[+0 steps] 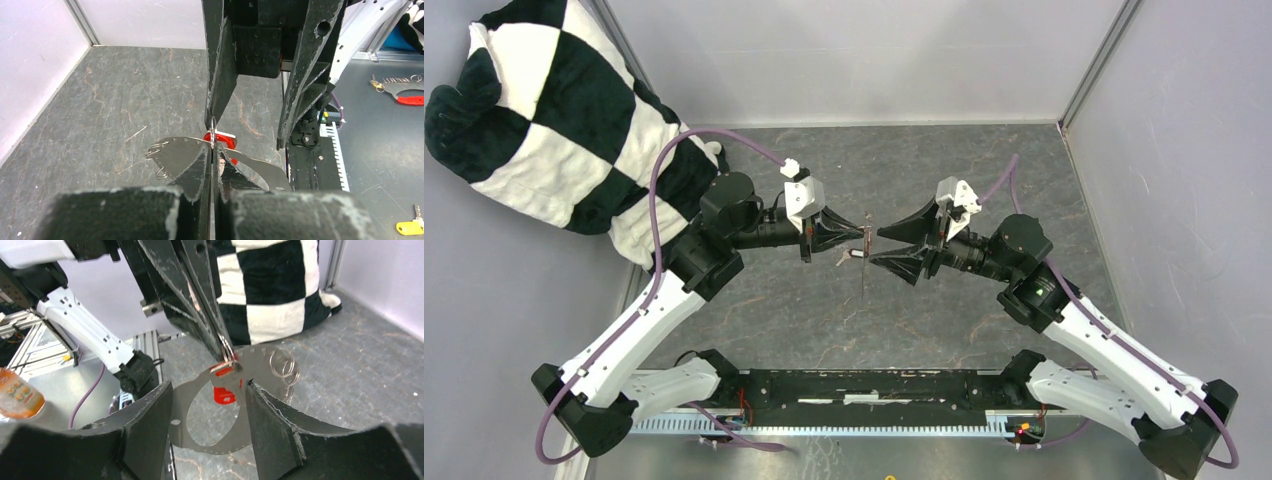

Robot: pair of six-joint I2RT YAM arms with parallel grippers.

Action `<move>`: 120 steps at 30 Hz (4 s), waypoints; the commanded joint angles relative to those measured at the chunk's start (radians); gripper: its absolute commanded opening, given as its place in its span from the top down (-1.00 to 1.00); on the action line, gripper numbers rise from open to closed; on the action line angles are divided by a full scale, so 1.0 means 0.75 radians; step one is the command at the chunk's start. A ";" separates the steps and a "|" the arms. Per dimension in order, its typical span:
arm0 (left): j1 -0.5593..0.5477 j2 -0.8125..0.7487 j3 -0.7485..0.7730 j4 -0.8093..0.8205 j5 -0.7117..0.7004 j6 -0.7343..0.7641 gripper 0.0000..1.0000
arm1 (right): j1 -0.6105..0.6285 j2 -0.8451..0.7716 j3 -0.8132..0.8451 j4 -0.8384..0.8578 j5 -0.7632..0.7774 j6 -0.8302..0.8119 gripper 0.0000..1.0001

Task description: Put the keys on the keyring

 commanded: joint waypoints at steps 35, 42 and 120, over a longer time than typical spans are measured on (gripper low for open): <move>-0.006 -0.047 -0.017 0.123 -0.001 -0.105 0.96 | -0.003 -0.004 0.058 -0.062 0.144 -0.096 0.99; -0.008 -0.042 -0.017 0.147 0.010 -0.118 0.96 | -0.003 0.027 0.087 -0.141 0.062 -0.105 0.99; -0.006 -0.049 0.001 0.115 -0.178 -0.103 0.96 | -0.007 -0.102 0.026 -0.126 0.307 -0.190 -0.33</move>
